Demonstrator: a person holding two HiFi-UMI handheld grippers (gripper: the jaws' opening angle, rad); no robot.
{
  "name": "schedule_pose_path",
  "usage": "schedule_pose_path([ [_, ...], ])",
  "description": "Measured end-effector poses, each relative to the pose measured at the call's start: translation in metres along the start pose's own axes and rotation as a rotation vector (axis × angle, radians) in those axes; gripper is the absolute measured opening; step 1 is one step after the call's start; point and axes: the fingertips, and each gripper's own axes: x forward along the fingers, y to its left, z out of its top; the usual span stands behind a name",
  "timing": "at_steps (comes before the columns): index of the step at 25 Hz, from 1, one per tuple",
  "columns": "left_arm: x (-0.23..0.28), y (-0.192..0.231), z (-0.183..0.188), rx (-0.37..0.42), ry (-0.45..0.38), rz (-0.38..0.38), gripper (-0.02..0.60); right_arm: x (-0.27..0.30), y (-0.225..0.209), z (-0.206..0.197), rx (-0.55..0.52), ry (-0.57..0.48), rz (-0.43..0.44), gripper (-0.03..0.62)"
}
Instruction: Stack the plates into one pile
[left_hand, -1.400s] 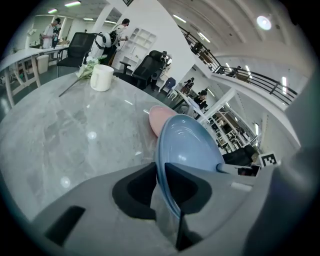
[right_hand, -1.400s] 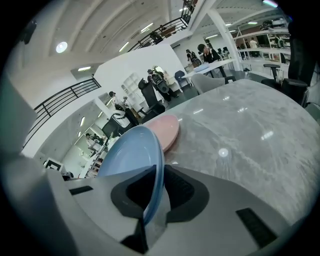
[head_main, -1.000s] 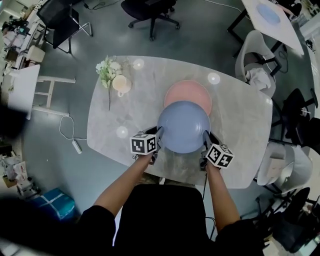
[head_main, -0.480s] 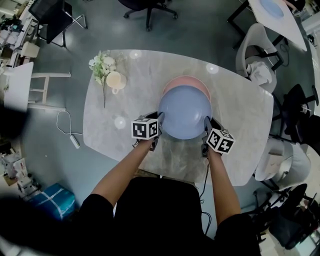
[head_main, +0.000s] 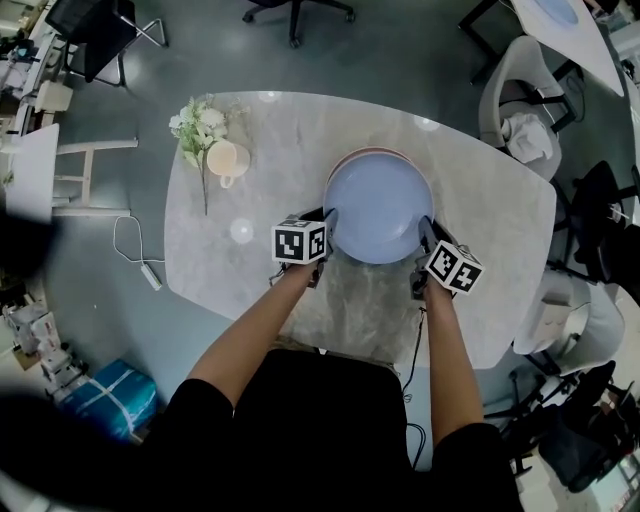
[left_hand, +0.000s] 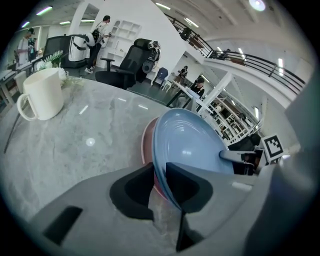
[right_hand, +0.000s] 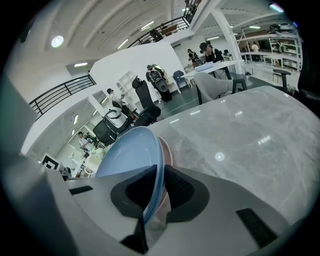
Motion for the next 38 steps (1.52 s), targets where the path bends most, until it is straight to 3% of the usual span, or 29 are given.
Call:
schedule_pose_path([
  [3, 0.006, 0.000, 0.002, 0.018, 0.013, 0.002, 0.086, 0.006, -0.003, 0.004, -0.010, 0.005, -0.008, 0.044],
  [13, 0.013, 0.003, 0.012, -0.031, -0.007, 0.009, 0.084, 0.017, -0.011, 0.001, 0.033, -0.001, -0.018, 0.044],
  [23, 0.016, 0.003, 0.013, 0.082, 0.007, 0.102, 0.091, 0.018, -0.012, -0.001, 0.008, 0.001, 0.005, 0.046],
  [27, 0.015, 0.004, 0.012, 0.107, 0.001, 0.137, 0.097, 0.019, -0.008, -0.001, -0.058, 0.019, 0.017, 0.046],
  [34, 0.012, 0.007, 0.012, 0.100, -0.030, 0.173, 0.183, 0.019, 0.005, -0.003, -0.158, 0.032, 0.070, 0.118],
  [36, 0.012, 0.007, 0.010, 0.074, -0.039, 0.147, 0.209, 0.020, 0.007, -0.005, -0.153, 0.031, 0.079, 0.209],
  [38, 0.015, 0.002, 0.006, 0.077, -0.026, 0.105, 0.233, 0.019, 0.008, -0.008, -0.146, 0.036, 0.081, 0.209],
])
